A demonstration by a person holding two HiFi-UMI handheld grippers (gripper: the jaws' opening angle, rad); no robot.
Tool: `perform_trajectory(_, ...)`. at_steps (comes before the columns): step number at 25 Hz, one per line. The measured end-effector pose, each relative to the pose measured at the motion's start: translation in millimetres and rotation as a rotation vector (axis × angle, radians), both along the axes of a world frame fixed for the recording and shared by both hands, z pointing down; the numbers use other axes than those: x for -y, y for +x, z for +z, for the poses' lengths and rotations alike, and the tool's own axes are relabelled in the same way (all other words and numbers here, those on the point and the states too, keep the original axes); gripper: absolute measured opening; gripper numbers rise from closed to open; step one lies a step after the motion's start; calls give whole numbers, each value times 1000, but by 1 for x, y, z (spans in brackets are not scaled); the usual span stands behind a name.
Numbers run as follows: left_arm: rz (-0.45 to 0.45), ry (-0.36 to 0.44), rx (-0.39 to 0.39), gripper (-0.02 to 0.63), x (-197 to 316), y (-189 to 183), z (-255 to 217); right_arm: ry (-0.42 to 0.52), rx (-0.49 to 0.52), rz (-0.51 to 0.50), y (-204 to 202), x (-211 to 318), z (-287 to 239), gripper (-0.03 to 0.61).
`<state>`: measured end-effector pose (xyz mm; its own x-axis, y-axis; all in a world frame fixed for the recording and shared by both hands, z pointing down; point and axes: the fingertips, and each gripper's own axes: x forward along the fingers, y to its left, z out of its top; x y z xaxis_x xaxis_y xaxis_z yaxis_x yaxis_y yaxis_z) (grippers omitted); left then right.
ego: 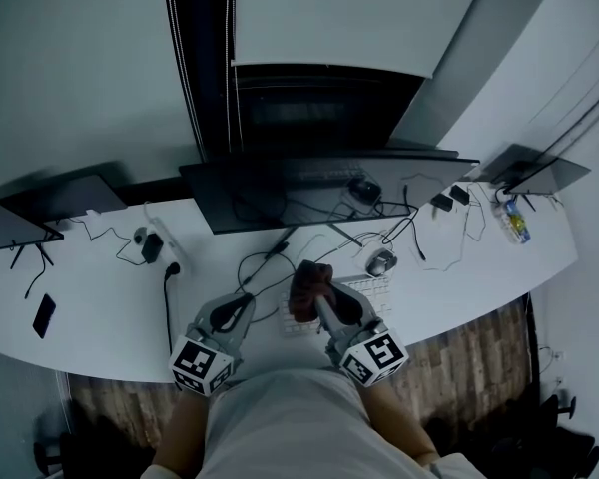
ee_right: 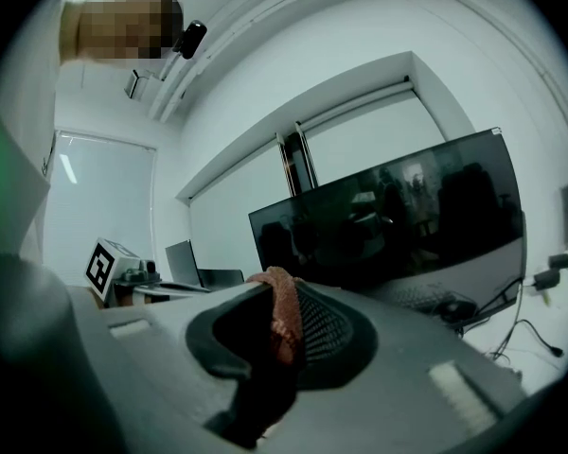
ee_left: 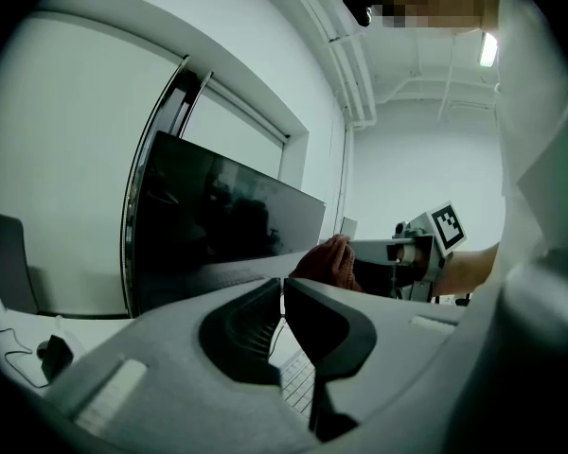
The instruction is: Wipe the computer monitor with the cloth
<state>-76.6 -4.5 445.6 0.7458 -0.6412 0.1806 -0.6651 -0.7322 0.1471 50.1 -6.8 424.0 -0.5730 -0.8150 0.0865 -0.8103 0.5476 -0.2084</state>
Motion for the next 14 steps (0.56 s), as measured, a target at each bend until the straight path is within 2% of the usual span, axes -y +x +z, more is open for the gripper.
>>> perform_trajectory(14, 6, 5, -36, 9, -5, -5, -3, -8, 38, 15, 2, -6, -1, 69)
